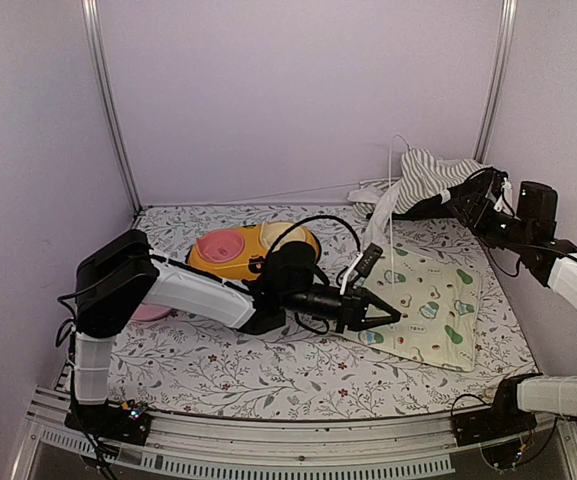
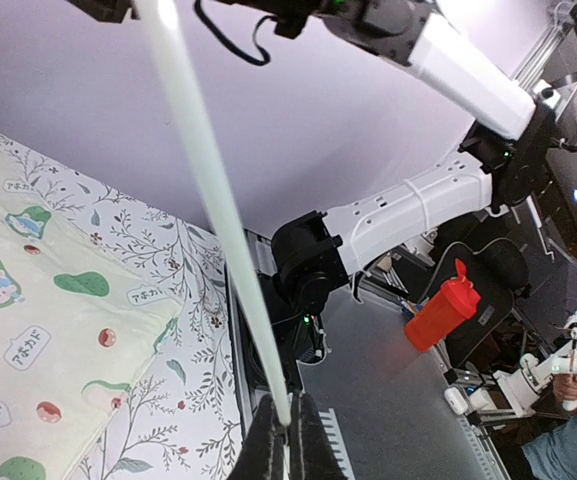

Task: Set up the pet tent
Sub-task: Pick up the tent fabric from the tent.

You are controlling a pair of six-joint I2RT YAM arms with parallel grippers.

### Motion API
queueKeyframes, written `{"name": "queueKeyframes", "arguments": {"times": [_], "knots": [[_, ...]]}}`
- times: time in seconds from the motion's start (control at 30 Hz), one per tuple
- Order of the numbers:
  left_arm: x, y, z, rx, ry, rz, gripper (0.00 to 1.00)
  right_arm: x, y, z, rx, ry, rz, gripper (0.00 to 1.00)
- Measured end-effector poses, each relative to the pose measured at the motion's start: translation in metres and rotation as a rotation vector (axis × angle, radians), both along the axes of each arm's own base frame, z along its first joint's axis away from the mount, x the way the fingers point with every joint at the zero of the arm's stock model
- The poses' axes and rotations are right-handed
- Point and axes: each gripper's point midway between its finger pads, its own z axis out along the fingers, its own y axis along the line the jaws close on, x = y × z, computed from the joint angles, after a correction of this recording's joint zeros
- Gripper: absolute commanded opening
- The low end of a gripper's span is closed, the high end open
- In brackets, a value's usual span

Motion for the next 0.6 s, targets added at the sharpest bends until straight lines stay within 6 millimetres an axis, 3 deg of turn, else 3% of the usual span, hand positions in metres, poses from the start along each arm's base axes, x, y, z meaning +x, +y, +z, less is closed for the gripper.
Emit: {"name": "queueKeyframes", "arguments": {"times": [0.13,0.3,0.47,0.53,0.6], "knots": [[0.0,0.0,0.003,-0.004,-0.001,0.0,0.0,0.039,-0.03,-0.02,0.104,0.037,-0.054,0.64],[-0.001,0.001,0.005,-0.001,-0.001,-0.001,0.0,0.08,-0.041,-0.051,0.148,0.108,-0.07,0.63],[-0.001,0.001,0.003,0.004,0.001,-0.002,0.0,0.123,-0.043,-0.031,0.112,0.037,-0.056,0.56],[-0.002,0.0,0.004,0.003,0.0,-0.003,0.0,0.133,-0.042,-0.022,0.082,0.001,-0.056,0.61],[-0.002,0.0,0.004,0.004,0.0,-0.003,0.0,0.141,-0.04,-0.016,0.025,-0.032,-0.067,0.58]]}}
